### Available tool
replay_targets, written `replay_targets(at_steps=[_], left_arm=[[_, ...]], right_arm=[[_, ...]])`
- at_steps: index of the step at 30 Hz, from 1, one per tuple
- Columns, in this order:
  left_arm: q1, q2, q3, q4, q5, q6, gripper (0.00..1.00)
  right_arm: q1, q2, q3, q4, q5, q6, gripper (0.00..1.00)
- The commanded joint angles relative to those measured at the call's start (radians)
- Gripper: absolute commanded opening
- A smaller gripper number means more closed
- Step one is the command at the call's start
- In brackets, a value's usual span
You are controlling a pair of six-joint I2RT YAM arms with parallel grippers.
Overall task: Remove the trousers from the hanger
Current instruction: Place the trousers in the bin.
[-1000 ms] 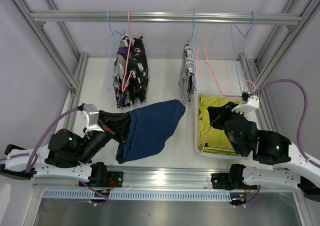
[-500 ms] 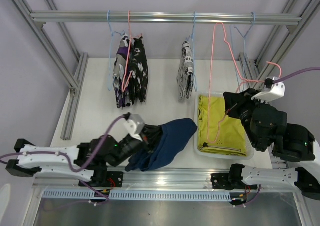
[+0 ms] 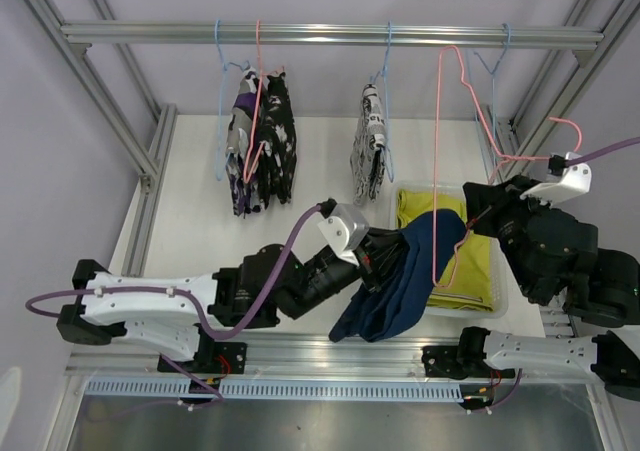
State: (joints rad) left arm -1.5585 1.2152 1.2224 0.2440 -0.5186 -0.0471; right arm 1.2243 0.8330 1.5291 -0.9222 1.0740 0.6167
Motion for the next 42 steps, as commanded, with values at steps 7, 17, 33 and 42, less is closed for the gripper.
replay_targets(at_steps=[7, 17, 33, 42], left_arm=[[-0.005, 0.138, 0.285, 0.155, 0.104, 0.069, 0.01], [0.006, 0.319, 0.433, 0.158, 0.135, 0.064, 0.01], [0.141, 0.518, 0.538, 0.135, 0.284, -0.148, 0.01], [0.222, 0.573, 0.502, 0.121, 0.376, -0.238, 0.00]], right_arm=[[-0.003, -0.040, 0.057, -0.021, 0.076, -0.055, 0.00], [-0.002, -0.078, 0.075, -0.024, 0.099, -0.090, 0.00], [0.007, -0.176, 0.013, -0.073, 0.162, -0.075, 0.00], [0.032, -0.212, -0.026, -0.096, 0.213, -0.064, 0.00]])
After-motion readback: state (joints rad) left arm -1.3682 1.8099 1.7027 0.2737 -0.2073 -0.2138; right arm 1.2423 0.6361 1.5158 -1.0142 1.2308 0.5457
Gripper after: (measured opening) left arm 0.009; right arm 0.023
